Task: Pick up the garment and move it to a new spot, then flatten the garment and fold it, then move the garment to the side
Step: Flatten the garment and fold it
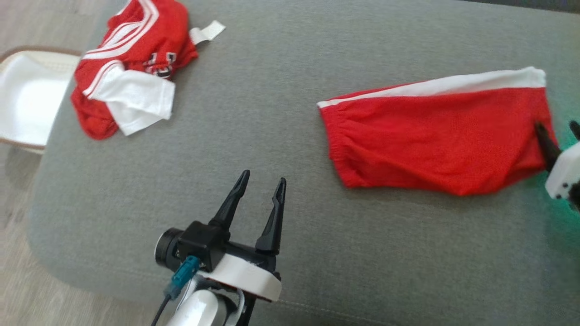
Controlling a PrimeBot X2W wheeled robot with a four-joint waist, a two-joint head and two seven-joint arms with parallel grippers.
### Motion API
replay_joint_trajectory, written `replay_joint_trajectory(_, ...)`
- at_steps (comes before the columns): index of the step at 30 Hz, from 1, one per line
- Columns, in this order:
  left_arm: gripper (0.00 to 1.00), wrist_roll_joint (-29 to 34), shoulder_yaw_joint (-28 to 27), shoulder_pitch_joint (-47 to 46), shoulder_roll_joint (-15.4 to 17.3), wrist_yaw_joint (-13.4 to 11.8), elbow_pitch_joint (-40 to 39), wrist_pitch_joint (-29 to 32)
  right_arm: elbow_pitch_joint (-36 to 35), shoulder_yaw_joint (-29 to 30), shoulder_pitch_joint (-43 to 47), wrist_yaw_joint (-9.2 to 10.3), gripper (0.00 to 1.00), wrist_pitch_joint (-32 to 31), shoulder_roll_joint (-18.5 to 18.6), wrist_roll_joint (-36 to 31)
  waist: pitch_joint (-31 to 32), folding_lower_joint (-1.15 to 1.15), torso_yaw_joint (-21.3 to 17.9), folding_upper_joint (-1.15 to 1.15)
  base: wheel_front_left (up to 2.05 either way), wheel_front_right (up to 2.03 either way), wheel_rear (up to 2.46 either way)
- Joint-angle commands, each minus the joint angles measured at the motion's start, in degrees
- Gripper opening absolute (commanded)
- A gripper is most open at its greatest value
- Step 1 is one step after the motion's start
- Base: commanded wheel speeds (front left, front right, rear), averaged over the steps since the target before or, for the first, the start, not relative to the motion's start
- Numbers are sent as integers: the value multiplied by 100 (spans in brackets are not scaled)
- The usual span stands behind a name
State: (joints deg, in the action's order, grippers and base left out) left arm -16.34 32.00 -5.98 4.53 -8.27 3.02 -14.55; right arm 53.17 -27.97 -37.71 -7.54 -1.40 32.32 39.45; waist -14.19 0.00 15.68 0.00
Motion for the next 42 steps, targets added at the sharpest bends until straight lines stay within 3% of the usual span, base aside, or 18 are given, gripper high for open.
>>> replay_joint_trajectory(1,100,117,-216,-98,-65,66,-241,-44,127,19,120,5,100,-34,86,-144,-23,0,198,0,0,0,0)
replay_joint_trajectory(11,100,392,-421,12,-146,116,-303,-44,690,74,204,5,98,-415,-155,-146,-37,0,422,0,0,0,0)
replay_joint_trajectory(12,100,391,-437,34,-150,123,-305,-44,680,58,235,5,74,-476,-184,-107,-29,0,433,0,0,0,0)
replay_joint_trajectory(14,100,395,-465,78,-155,136,-300,-44,612,6,299,5,7,-576,-192,-21,-17,0,438,0,0,0,0)
replay_joint_trajectory(15,100,397,-478,97,-157,140,-295,-44,575,-21,327,5,0,-602,-182,11,-8,0,433,0,0,0,0)
replay_joint_trajectory(25,100,458,-634,250,-164,143,-288,-44,480,-14,430,5,0,-517,98,113,188,0,21,0,0,0,0)
replay_joint_trajectory(36,100,469,-627,366,-165,224,-252,-45,443,99,204,5,0,-447,697,-526,440,0,-587,0,0,0,0)
replay_joint_trajectory(42,100,469,-557,384,-165,251,-129,-45,-163,311,175,5,0,-492,494,-601,601,0,-597,0,0,0,0)
